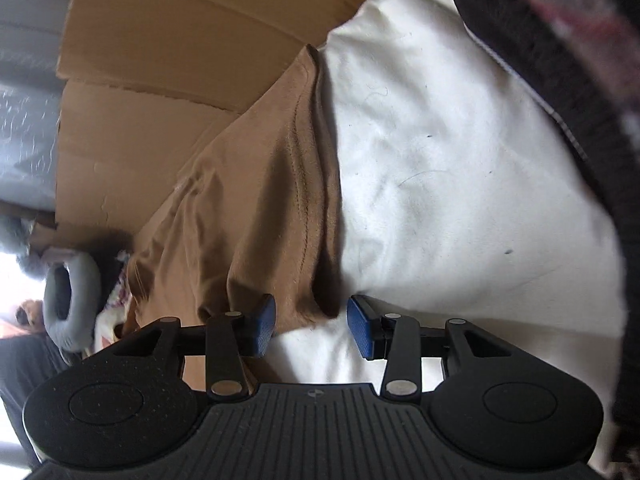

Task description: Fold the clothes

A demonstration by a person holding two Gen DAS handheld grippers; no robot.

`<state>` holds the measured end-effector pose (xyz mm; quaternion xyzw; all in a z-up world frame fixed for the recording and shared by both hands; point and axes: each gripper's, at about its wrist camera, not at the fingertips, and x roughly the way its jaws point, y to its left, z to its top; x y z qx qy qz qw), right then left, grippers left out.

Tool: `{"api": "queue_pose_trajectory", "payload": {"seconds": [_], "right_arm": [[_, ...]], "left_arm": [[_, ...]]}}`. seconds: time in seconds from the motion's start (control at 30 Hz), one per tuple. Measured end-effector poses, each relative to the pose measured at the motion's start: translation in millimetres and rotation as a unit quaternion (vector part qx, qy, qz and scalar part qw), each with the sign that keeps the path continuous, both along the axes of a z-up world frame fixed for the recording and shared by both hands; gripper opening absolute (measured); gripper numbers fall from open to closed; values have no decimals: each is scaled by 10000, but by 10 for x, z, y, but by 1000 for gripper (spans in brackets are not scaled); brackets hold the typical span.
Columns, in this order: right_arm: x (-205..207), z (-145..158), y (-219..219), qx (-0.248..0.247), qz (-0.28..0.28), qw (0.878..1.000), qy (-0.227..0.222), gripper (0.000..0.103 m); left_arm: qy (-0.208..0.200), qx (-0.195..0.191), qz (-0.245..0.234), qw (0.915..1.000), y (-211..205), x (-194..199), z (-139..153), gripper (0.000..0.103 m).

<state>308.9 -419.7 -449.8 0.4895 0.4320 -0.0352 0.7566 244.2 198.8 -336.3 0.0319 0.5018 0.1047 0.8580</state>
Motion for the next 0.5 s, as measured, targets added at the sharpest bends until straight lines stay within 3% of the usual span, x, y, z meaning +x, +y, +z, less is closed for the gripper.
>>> {"api": "queue_pose_trajectory", "payload": {"seconds": [0.07,0.1,0.13,0.17,0.5], "right_arm": [[38,-19,22,17,28,10000,-14,42],[64,-14,37,-51,105,9999,-8,34],[90,-7,49,-135,192,9997,10,11],[115,0,56,-214,279,9994,36,4],[188,433,-93,-1536,485,9869,-105,3]], "left_arm": [[-9,38,-74,10000,-29,28,-6,42],[-15,59,-115,9999,-45,42,-9,43],[-24,58,-136,9999,-60,53,-16,43],[-36,51,-150,9999,-75,63,-24,43],[-43,-50,-349,9994,-174,39,-108,43]]}}
